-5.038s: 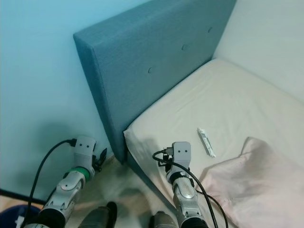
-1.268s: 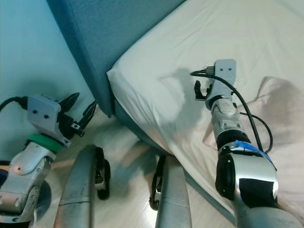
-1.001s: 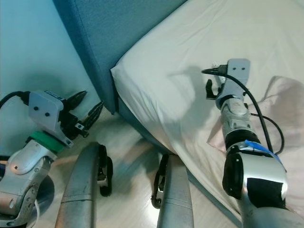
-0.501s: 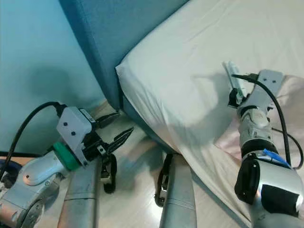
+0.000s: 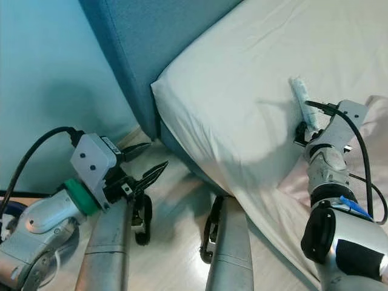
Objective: Clean up the room
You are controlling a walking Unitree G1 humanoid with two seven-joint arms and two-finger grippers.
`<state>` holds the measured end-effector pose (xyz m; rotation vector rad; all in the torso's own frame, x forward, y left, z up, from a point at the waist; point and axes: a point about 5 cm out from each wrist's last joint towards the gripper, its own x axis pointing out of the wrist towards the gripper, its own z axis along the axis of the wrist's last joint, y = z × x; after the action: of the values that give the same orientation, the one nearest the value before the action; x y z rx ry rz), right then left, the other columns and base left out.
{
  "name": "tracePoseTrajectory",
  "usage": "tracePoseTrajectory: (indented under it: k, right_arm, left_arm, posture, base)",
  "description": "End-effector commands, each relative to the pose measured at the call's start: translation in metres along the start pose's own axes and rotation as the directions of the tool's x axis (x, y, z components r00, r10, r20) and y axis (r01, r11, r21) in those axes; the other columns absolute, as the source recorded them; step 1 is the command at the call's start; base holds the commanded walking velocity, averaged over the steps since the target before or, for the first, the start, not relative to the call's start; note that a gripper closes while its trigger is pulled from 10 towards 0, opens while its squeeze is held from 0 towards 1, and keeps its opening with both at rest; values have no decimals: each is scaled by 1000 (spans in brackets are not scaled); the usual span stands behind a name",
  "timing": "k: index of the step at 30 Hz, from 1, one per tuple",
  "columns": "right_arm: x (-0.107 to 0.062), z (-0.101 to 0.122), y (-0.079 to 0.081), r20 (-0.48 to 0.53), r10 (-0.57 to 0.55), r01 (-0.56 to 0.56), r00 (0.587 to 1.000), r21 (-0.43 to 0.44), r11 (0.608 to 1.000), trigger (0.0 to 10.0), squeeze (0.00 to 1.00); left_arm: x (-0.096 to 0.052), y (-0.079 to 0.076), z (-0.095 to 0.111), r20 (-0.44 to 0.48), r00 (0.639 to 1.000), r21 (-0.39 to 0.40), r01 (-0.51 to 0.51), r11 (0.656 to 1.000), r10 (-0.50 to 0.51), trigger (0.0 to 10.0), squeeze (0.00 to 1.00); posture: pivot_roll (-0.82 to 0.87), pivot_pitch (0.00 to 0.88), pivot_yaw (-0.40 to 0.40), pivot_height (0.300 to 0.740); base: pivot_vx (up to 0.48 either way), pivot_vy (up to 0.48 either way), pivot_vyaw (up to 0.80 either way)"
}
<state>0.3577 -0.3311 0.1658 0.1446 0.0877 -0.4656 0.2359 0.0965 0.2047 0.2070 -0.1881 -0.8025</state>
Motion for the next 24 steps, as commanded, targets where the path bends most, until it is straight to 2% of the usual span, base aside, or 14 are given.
tracePoseTrajectory:
  k: [1, 2, 7, 24]
  right_arm:
    - [-4, -15, -15, -59, -33, 32, 998, -24, 999, 863, 0]
    - [-4, -15, -15, -54, -34, 32, 998, -30, 999, 0, 0]
    - [-4, -12, -15, -34, -26, 24, 999, -54, 998, 0, 0]
    - [-2, -4, -4, 17, 44, -44, 999, -46, 998, 0, 0]
  left_arm:
    - [-2, -4, -3, -21, 1000, -13, 13, 1000, -13, 10000, 0]
    - [-3, -4, -3, -23, 1000, -12, 10, 1000, -10, 10000, 0]
    - [-3, -3, -4, -27, 1000, -11, 5, 1000, -5, 10000, 0]
    - [-2, -2, -4, -33, 999, -10, -8, 1000, 8, 10000, 0]
  posture:
    - [346, 489, 59, 615]
    - [346, 489, 59, 615]
    - [350, 488, 60, 615]
    - [350, 482, 58, 615]
  base:
    - [0, 0, 0]
    - [0, 0, 0]
    - [0, 0, 0]
    - [0, 0, 0]
